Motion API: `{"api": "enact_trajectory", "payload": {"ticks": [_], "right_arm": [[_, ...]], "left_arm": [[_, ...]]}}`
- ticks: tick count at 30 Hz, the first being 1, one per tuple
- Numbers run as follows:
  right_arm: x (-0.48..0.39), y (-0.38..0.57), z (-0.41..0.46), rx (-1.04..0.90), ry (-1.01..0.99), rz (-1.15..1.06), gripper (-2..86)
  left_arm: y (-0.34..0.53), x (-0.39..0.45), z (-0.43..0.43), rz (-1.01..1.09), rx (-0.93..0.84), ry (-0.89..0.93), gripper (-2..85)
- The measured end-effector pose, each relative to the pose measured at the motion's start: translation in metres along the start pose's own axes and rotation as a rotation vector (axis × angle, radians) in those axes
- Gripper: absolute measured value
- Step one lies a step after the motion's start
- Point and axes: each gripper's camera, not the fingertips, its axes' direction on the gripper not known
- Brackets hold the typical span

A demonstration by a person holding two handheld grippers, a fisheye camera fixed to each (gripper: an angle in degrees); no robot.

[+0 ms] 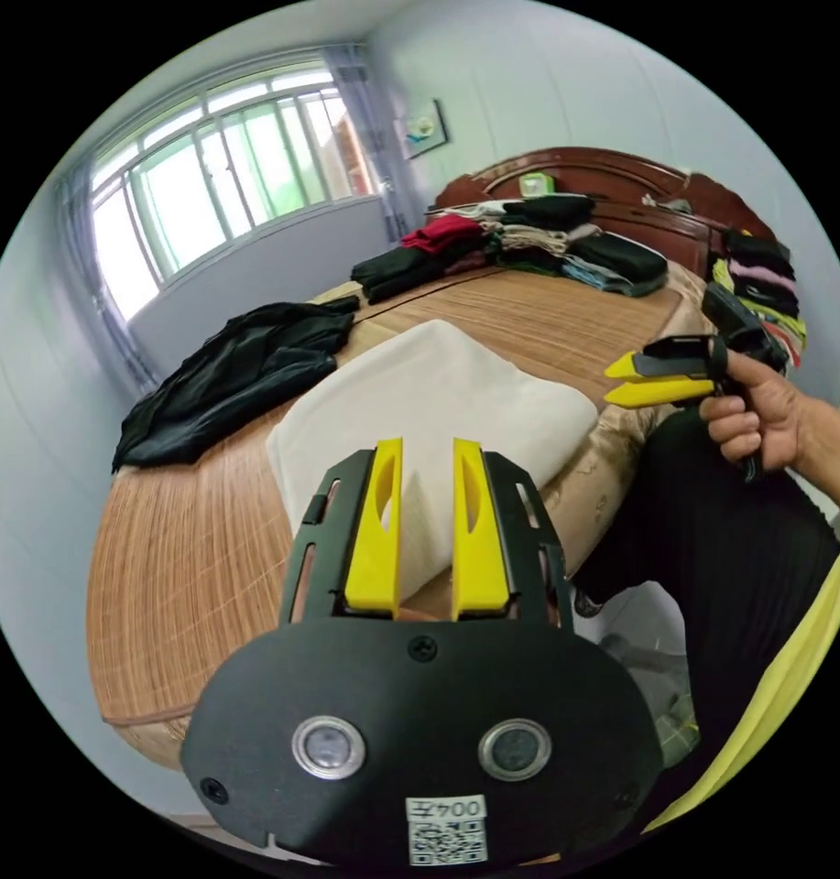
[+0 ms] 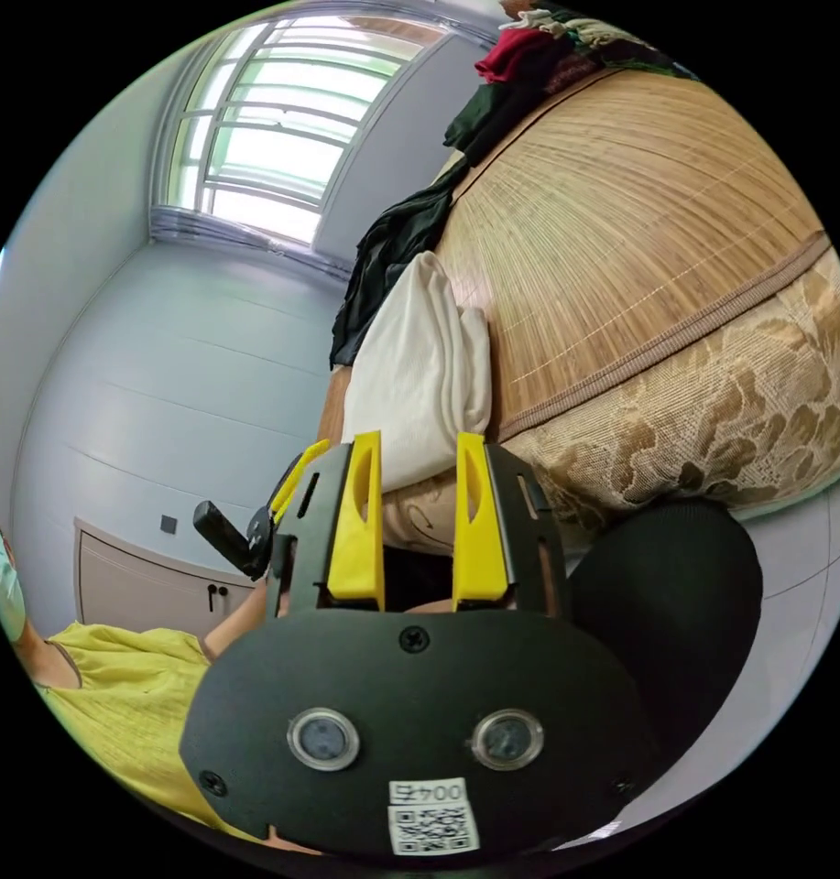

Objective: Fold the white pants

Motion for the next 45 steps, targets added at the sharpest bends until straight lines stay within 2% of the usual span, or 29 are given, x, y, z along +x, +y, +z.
{"api": "enact_trajectory", "payload": {"ticks": [5, 12, 20, 28, 31, 35, 37, 41, 43, 45], "right_arm": [[0.029, -0.011, 0.006, -0.017, -0.041, 0.082, 16.0], [0.055, -0.022, 0.024, -0.069, -0.049, 0.161, 16.0], [0.079, -0.024, 0.033, -0.082, -0.12, 0.285, 11.8], [0.064, -0.036, 0.027, -0.09, -0.118, 0.228, 11.4], [0.07, -0.035, 0.025, -0.106, -0.087, 0.199, 12.8], [0.091, -0.02, 0.01, -0.05, -0.105, 0.182, 14.8], [0.1, -0.015, 0.007, -0.02, -0.139, 0.185, 16.0], [0.107, -0.016, 0.018, -0.012, -0.179, 0.191, 17.9], [0.108, -0.018, 0.025, -0.031, -0.184, 0.195, 18.3], [0.108, -0.019, 0.032, -0.042, -0.201, 0.2, 18.4]], "left_arm": [[-0.025, 0.046, 0.02, 0.197, -0.063, 0.033, 13.6], [-0.039, 0.075, 0.025, 0.309, -0.062, 0.059, 16.4], [-0.056, 0.101, 0.055, 0.446, -0.116, 0.08, 17.9], [-0.058, 0.109, 0.093, 0.506, -0.205, 0.038, 16.8], [-0.059, 0.083, 0.094, 0.404, -0.205, 0.139, 16.0], [-0.051, 0.01, 0.058, 0.175, -0.024, 0.234, 14.1], [-0.041, -0.035, 0.058, 0.031, 0.009, 0.236, 13.2], [0.002, -0.149, 0.108, -0.409, -0.082, 0.285, 11.2], [0.025, -0.171, 0.135, -0.479, -0.154, 0.305, 9.7], [0.042, -0.173, 0.146, -0.448, -0.13, 0.286, 9.0]]}}
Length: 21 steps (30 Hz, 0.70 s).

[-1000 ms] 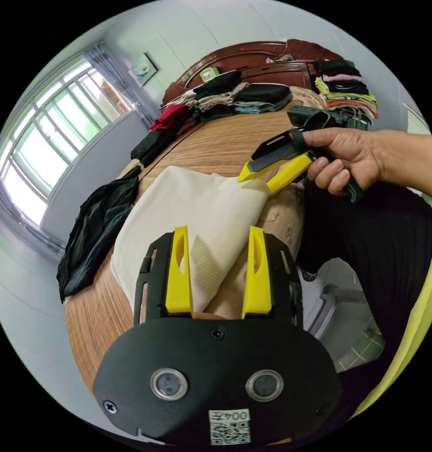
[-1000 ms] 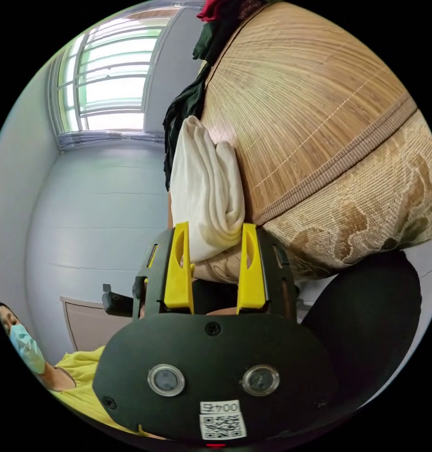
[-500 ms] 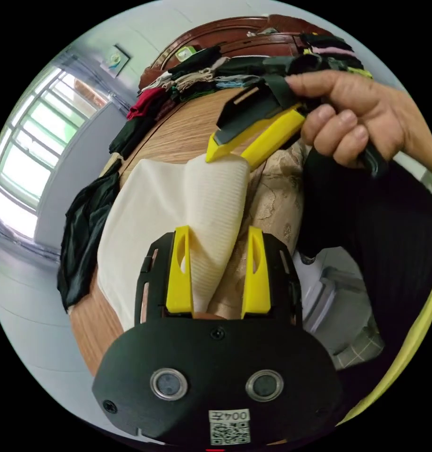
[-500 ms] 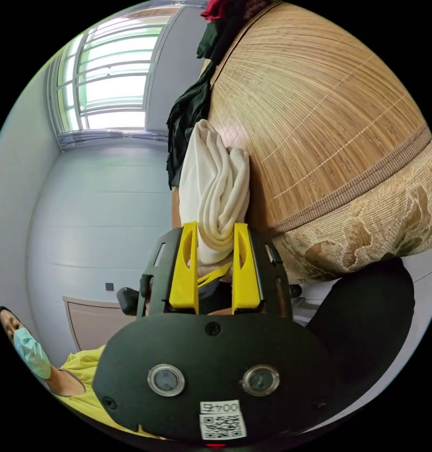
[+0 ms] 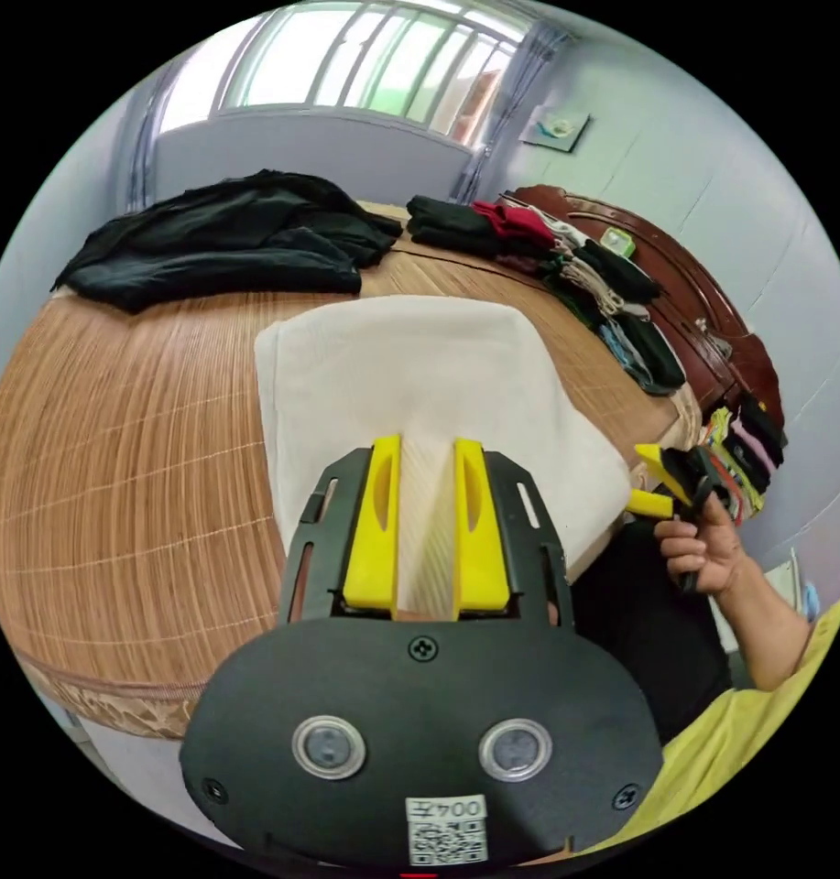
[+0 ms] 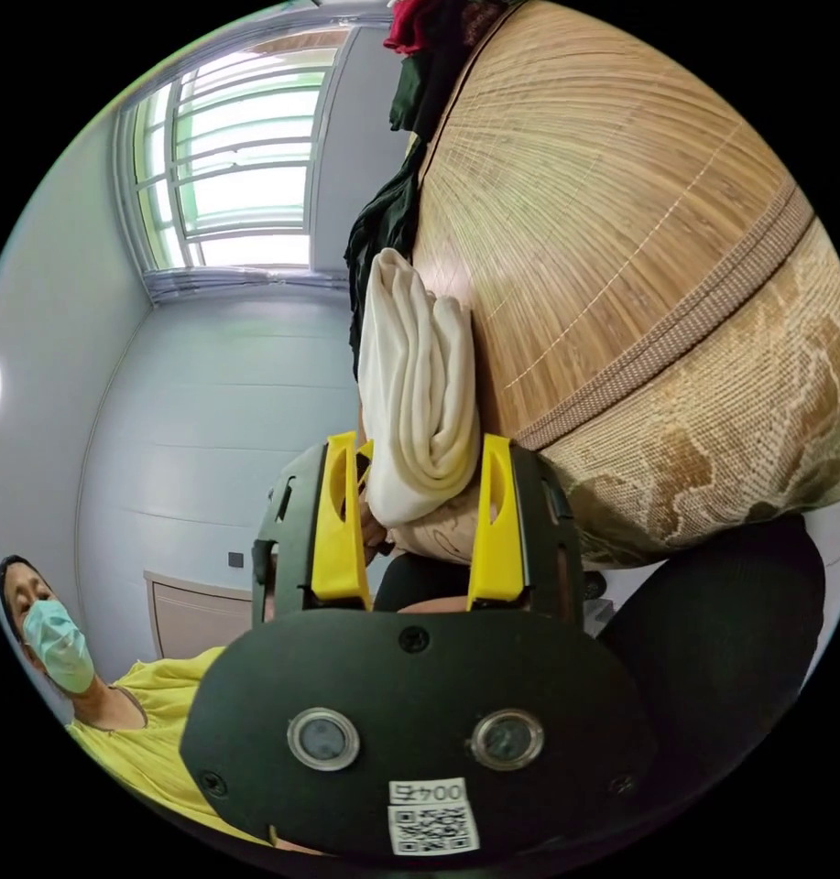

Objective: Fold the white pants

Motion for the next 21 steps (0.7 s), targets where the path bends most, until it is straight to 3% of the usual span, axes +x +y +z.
{"api": "enact_trajectory", "payload": {"ticks": [3, 5, 8, 14, 21], "right_arm": [[-0.002, 0.001, 0.008, -0.016, 0.004, -0.006, 18.5], [-0.004, 0.003, 0.007, -0.003, 0.0, -0.013, 18.5], [-0.007, 0.006, 0.002, -0.002, 0.027, -0.03, 18.5], [-0.006, 0.009, 0.012, -0.034, 0.038, -0.024, 18.7], [-0.014, 0.011, 0.031, -0.07, 0.046, -0.016, 18.7]], "left_arm": [[0.008, -0.015, 0.005, 0.021, 0.007, -0.008, 8.7], [0.012, -0.056, -0.022, -0.113, 0.077, 0.176, 8.5], [0.05, -0.102, -0.074, -0.187, 0.21, 0.225, 9.1], [0.143, -0.146, -0.081, -0.093, 0.057, 0.137, 11.6], [0.153, -0.133, -0.05, 0.097, 0.038, 0.167, 13.0]]}}
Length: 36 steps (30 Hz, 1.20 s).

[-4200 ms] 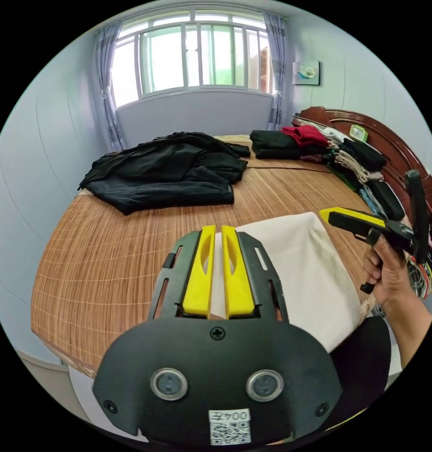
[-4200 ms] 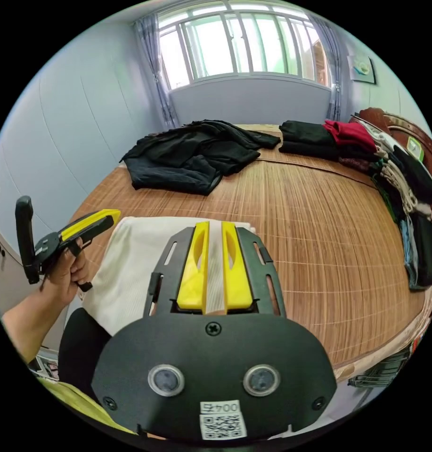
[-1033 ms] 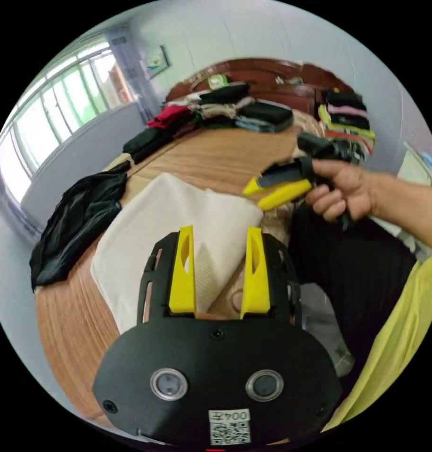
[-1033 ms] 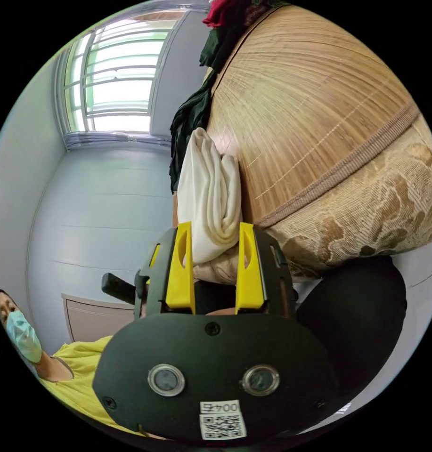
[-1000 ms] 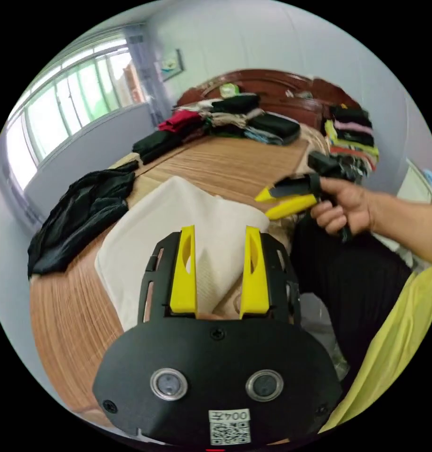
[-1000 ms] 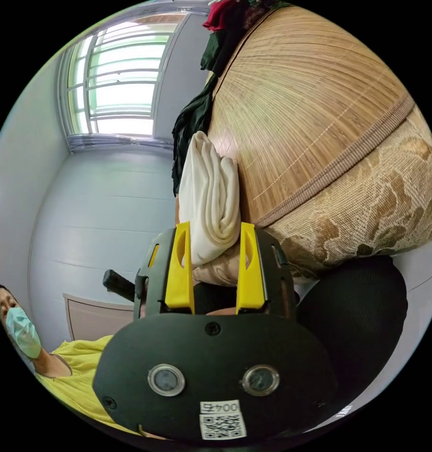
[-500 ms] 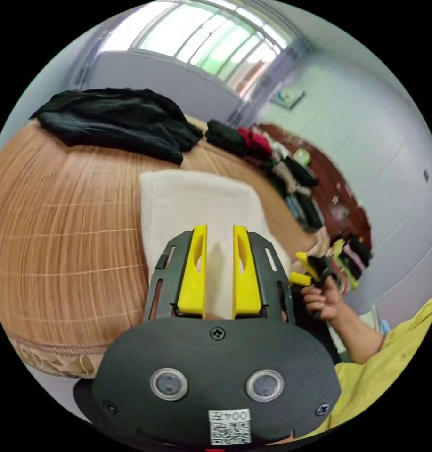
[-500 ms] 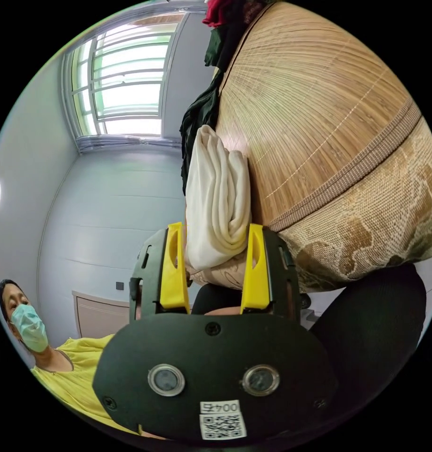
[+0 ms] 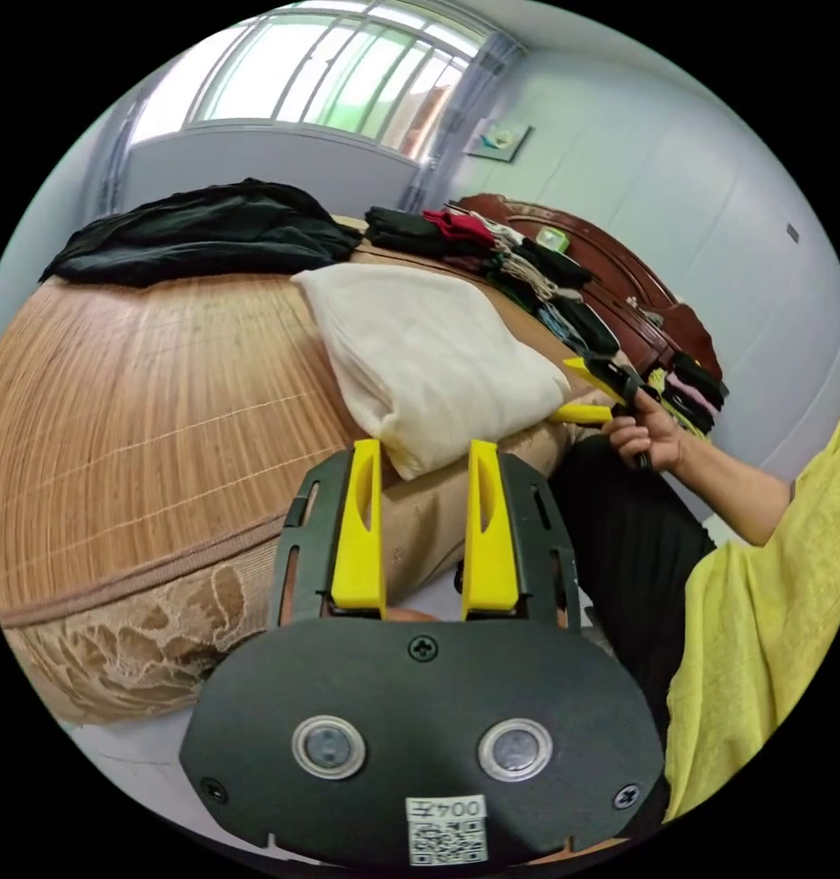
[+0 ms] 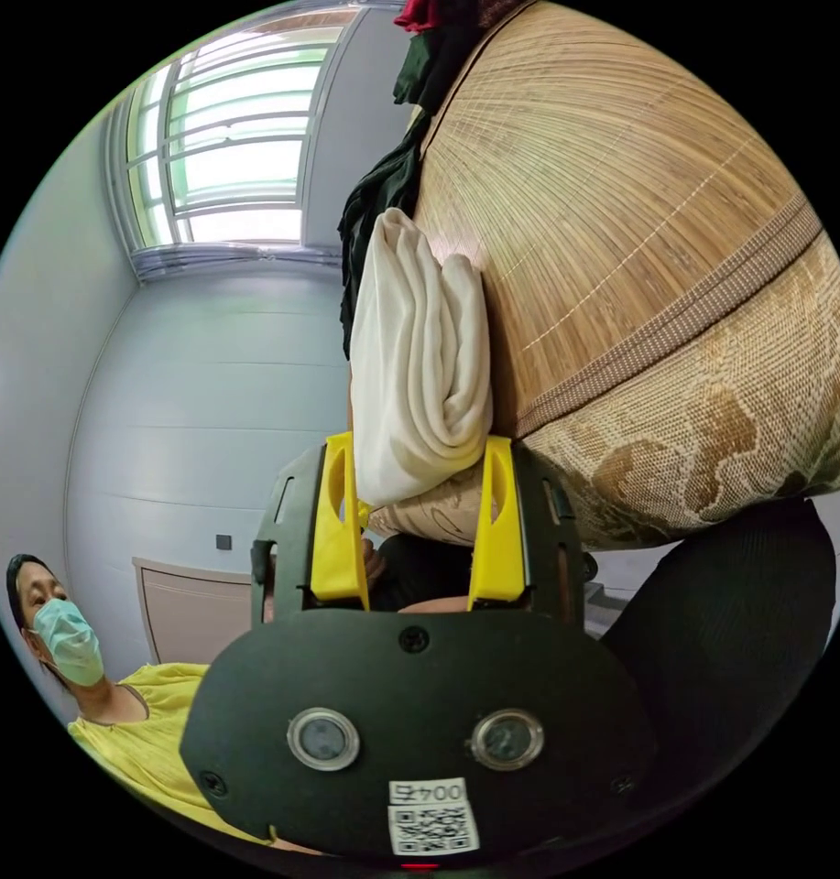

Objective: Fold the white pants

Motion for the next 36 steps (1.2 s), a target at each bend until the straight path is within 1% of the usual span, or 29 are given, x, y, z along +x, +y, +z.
{"api": "enact_trajectory", "payload": {"ticks": [2, 4, 8, 10, 12, 14, 17, 21, 22, 24, 26, 28, 29, 31, 34, 36], "right_arm": [[-0.002, -0.001, 0.004, -0.002, -0.006, 0.012, 18.7], [-0.004, -0.002, 0.007, -0.007, -0.005, 0.018, 18.6], [-0.011, -0.006, 0.016, -0.016, 0.011, 0.034, 18.1], [-0.016, -0.007, 0.018, -0.013, 0.033, 0.047, 15.9], [-0.023, -0.007, 0.016, 0.009, 0.065, 0.067, 11.5], [-0.044, -0.008, 0.01, 0.046, 0.12, 0.002, 9.3], [-0.071, -0.012, 0.006, 0.064, 0.23, -0.086, 8.2], [-0.053, -0.018, 0.016, 0.03, 0.308, -0.024, 8.0], [-0.041, -0.017, 0.019, 0.023, 0.315, -0.014, 8.0], [-0.028, -0.012, 0.017, 0.055, 0.239, 0.023, 8.1], [-0.035, -0.013, 0.019, 0.044, 0.261, 0.008, 8.5], [-0.04, -0.017, 0.019, 0.005, 0.238, 0.006, 9.8], [-0.04, -0.019, 0.016, -0.018, 0.2, 0.011, 10.4], [-0.042, -0.019, 0.008, -0.043, 0.189, 0.015, 10.9], [-0.053, -0.007, -0.016, -0.003, 0.222, -0.055, 11.5], [-0.053, 0.002, -0.027, 0.036, 0.186, -0.064, 12.4]], "left_arm": [[-0.001, 0.006, 0.011, 0.067, -0.033, 0.005, 12.8], [0.0, 0.003, 0.014, 0.073, -0.032, -0.008, 12.0], [0.007, -0.021, 0.015, -0.016, -0.007, 0.045, 8.2], [0.009, -0.031, 0.015, -0.048, -0.007, 0.089, 6.5], [0.009, -0.041, 0.012, -0.087, -0.016, 0.13, 4.8], [0.004, -0.05, 0.003, -0.107, -0.032, 0.152, 3.5], [0.0, -0.054, -0.009, -0.09, -0.052, 0.129, 2.7], [0.009, -0.052, 0.012, -0.112, -0.123, 0.101, 2.3], [0.012, -0.048, 0.02, -0.112, -0.139, 0.083, 2.4], [0.011, -0.041, 0.026, -0.099, -0.161, 0.044, 2.6], [0.006, -0.03, 0.025, -0.078, -0.185, 0.001, 3.3], [0.002, -0.023, 0.018, -0.071, -0.188, 0.003, 4.2], [0.001, -0.019, 0.008, -0.073, -0.172, 0.028, 5.0], [0.004, -0.016, -0.016, -0.085, -0.12, 0.046, 7.1], [0.007, -0.009, -0.065, -0.112, -0.02, -0.005, 8.0], [0.0, 0.004, -0.085, -0.091, 0.059, -0.023, 8.4]]}}
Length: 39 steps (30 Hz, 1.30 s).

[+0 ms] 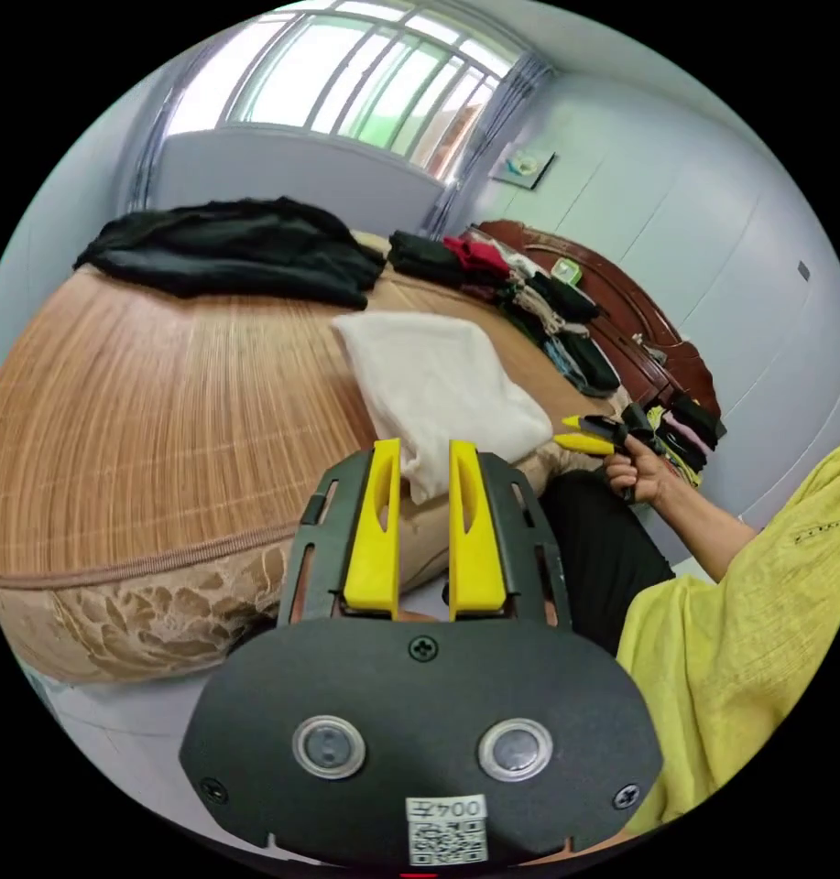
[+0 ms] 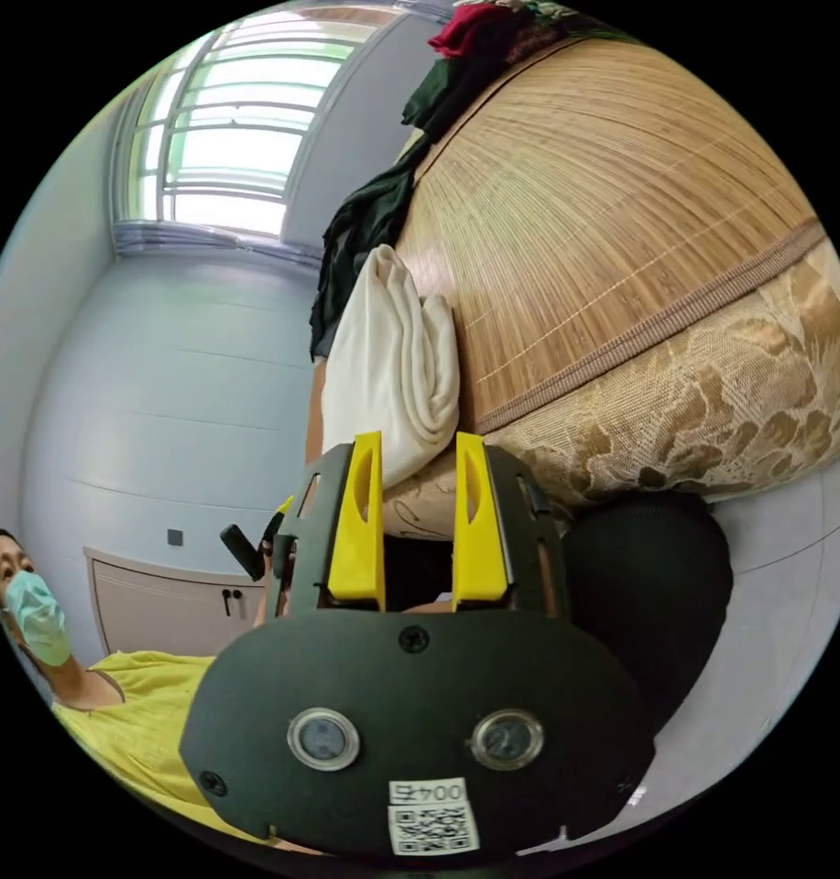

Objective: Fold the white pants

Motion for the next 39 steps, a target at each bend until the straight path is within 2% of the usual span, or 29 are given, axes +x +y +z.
{"api": "enact_trajectory", "payload": {"ticks": [2, 5, 8, 13, 16, 19, 21, 23, 26, 28, 30, 31, 33, 36, 39], "right_arm": [[0.007, 0.006, -0.002, 0.032, -0.084, 0.023, 13.4], [0.004, 0.007, -0.001, 0.089, -0.146, 0.002, 12.1], [-0.029, -0.005, -0.004, 0.155, -0.042, -0.124, 10.1], [-0.086, -0.066, 0.009, 0.125, 0.157, -0.315, 11.2], [-0.1, -0.118, 0.028, 0.059, 0.176, -0.311, 12.8], [-0.106, -0.164, 0.056, -0.002, 0.189, -0.277, 13.4], [-0.112, -0.185, 0.074, -0.029, 0.207, -0.274, 11.2], [-0.117, -0.202, 0.094, -0.061, 0.325, -0.283, 2.6], [-0.106, -0.21, 0.122, -0.14, 0.514, -0.341, 2.1], [-0.093, -0.21, 0.128, -0.165, 0.49, -0.335, 2.5], [-0.088, -0.209, 0.106, -0.107, 0.379, -0.292, 3.5], [-0.084, -0.206, 0.085, -0.074, 0.286, -0.267, 5.8], [-0.076, -0.194, 0.052, -0.051, 0.223, -0.239, 9.6], [-0.049, -0.156, 0.003, -0.037, 0.139, -0.18, 14.2], [-0.017, -0.11, -0.026, -0.053, 0.071, -0.104, 16.5]], "left_arm": [[-0.027, 0.031, 0.004, 0.093, 0.044, -0.015, 9.1], [-0.079, 0.073, 0.045, 0.242, 0.006, -0.056, 9.3], [-0.131, 0.096, 0.092, 0.32, -0.019, -0.167, 8.8], [-0.188, 0.068, 0.126, 0.169, -0.03, -0.193, 8.9], [-0.199, 0.046, 0.128, 0.033, 0.002, -0.178, 8.7], [-0.207, 0.049, 0.146, 0.023, -0.017, -0.198, 8.7], [-0.213, 0.059, 0.163, 0.056, -0.061, -0.226, 8.8], [-0.213, 0.069, 0.186, 0.091, -0.123, -0.286, 8.9], [-0.207, 0.073, 0.194, 0.081, -0.095, -0.283, 9.1], [-0.208, 0.077, 0.195, 0.087, -0.087, -0.278, 9.4], [-0.215, 0.079, 0.19, 0.084, -0.09, -0.251, 10.2], [-0.22, 0.083, 0.182, 0.092, -0.087, -0.237, 11.2], [-0.227, 0.098, 0.162, 0.128, -0.054, -0.21, 12.9], [-0.221, 0.149, 0.128, 0.263, -0.01, -0.13, 14.1], [-0.19, 0.222, 0.118, 0.438, -0.049, -0.083, 15.5]]}}
